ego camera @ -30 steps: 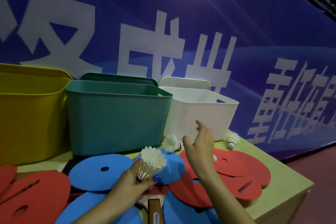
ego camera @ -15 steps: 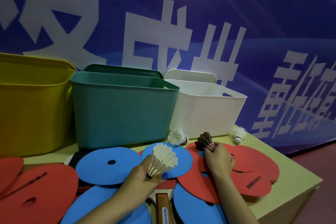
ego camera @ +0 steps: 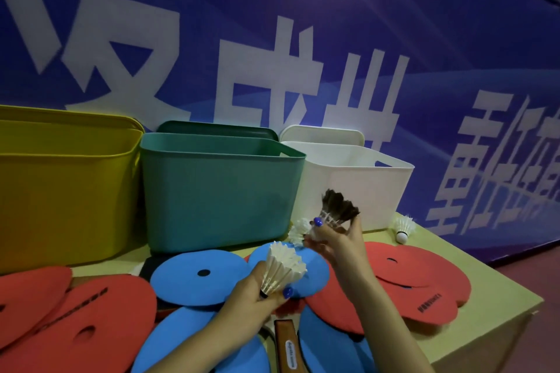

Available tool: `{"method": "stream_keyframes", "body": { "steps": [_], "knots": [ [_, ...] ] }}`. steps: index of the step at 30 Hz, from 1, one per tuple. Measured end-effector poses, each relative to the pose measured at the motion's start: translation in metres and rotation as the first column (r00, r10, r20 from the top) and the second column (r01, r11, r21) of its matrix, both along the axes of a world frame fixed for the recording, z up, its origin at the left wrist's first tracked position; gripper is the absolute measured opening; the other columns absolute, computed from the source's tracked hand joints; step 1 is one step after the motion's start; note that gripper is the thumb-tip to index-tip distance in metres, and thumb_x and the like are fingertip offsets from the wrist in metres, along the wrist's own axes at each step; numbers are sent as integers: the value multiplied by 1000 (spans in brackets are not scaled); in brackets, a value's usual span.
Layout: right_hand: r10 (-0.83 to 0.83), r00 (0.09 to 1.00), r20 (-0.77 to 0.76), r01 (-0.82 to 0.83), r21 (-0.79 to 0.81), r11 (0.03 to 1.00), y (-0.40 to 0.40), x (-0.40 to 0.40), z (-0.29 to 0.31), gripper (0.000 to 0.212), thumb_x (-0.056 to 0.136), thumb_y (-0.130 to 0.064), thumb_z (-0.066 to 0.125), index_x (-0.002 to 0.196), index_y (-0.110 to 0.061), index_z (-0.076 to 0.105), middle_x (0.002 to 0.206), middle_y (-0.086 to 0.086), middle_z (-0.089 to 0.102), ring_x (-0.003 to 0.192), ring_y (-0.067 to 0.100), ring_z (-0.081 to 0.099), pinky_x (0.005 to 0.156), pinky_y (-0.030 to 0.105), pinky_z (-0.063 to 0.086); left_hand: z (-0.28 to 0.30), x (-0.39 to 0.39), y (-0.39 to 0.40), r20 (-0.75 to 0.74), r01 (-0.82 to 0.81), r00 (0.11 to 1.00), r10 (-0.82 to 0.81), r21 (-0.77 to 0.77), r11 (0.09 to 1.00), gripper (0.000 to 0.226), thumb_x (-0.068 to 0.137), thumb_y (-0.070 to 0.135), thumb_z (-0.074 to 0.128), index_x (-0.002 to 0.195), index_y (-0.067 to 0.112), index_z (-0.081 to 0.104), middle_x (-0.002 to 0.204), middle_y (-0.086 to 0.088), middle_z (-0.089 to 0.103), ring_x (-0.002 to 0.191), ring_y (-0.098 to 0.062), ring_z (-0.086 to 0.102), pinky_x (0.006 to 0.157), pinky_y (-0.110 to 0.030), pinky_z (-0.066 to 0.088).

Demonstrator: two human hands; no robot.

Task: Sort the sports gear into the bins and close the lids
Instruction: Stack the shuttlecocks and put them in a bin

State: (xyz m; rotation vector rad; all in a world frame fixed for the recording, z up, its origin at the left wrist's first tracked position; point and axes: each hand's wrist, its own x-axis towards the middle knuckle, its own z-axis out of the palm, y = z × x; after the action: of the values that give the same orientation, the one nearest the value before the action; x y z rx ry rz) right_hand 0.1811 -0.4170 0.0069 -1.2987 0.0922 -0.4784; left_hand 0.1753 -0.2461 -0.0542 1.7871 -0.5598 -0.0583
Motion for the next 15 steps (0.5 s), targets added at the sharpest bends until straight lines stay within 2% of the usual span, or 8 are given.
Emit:
{"method": "stream_keyframes", "body": {
  "steps": [2, 4, 5, 7, 10, 12, 14, 15],
  "knots": [
    [20, 999, 46, -18, -30, 999, 17, -4, -17, 55, 82, 5, 65, 126, -14, 38, 91, 21, 64, 81, 41, 66, 70, 43, 59, -1, 2, 1, -6, 14, 1000, -13, 11, 1000, 29, 84, 20, 68, 98, 38, 51, 106, -6, 69, 96, -13, 65, 86, -31, 51],
    [-40, 995, 86, 47, -80, 996, 27, -7, -35, 65, 80, 4, 67, 134, -18, 39, 107, 19, 66, 94, 35, 67, 76, 42, 57, -2, 2, 1, -2, 24, 1000, -24, 11, 1000, 31, 86, 16, 68, 102, 36, 52, 106, -1, 69, 97, -9, 65, 89, -33, 52],
    [-67, 992, 104, 77, -88, 993, 28, -8, -41, 68, 79, 6, 67, 134, -21, 39, 110, 15, 66, 95, 30, 67, 77, 39, 57, -2, 1, 1, 0, 25, 1000, -25, 13, 1000, 31, 86, 16, 68, 105, 36, 53, 106, 2, 69, 97, -8, 65, 89, -34, 52],
    [-91, 986, 139, 105, -98, 990, 26, -8, -43, 69, 78, 6, 69, 133, -23, 40, 101, 9, 67, 86, 23, 66, 73, 32, 56, -2, -1, 1, 13, 23, 1000, -24, 9, 1000, 31, 85, 19, 68, 107, 35, 54, 106, 4, 69, 97, -6, 65, 90, -35, 52],
    [-63, 990, 123, 72, -67, 995, 27, -12, -40, 70, 71, -22, 77, 130, -14, 40, 81, 8, 67, 73, 18, 65, 63, 26, 55, -3, -1, 1, 21, 20, 1000, -21, 11, 1000, 31, 87, 15, 66, 106, 35, 53, 105, 9, 68, 94, 4, 63, 86, -23, 52],
    [-79, 991, 105, 83, -33, 996, 26, -12, -42, 70, 71, -30, 73, 128, -9, 40, 76, 9, 68, 72, 20, 67, 65, 33, 57, -3, -1, 1, 28, 13, 1000, -13, 22, 1000, 32, 87, 17, 67, 108, 35, 52, 105, 10, 67, 94, 6, 62, 84, -20, 51],
    [-109, 991, 83, 111, -14, 994, 23, -11, -45, 61, 76, -31, 69, 127, -10, 41, 85, 11, 71, 81, 29, 70, 77, 50, 56, -3, 0, 1, 30, 11, 999, -12, 35, 999, 31, 86, 20, 68, 112, 30, 54, 105, 8, 68, 94, 2, 63, 86, -25, 52],
    [-108, 992, 68, 107, 16, 994, 22, -13, -44, 64, 74, -39, 69, 125, -11, 42, 89, 10, 72, 87, 32, 69, 81, 56, 53, -4, 0, 0, 24, 15, 1000, -16, 40, 999, 30, 86, 21, 68, 112, 27, 55, 104, 6, 68, 93, 0, 63, 86, -26, 51]
  ]
}}
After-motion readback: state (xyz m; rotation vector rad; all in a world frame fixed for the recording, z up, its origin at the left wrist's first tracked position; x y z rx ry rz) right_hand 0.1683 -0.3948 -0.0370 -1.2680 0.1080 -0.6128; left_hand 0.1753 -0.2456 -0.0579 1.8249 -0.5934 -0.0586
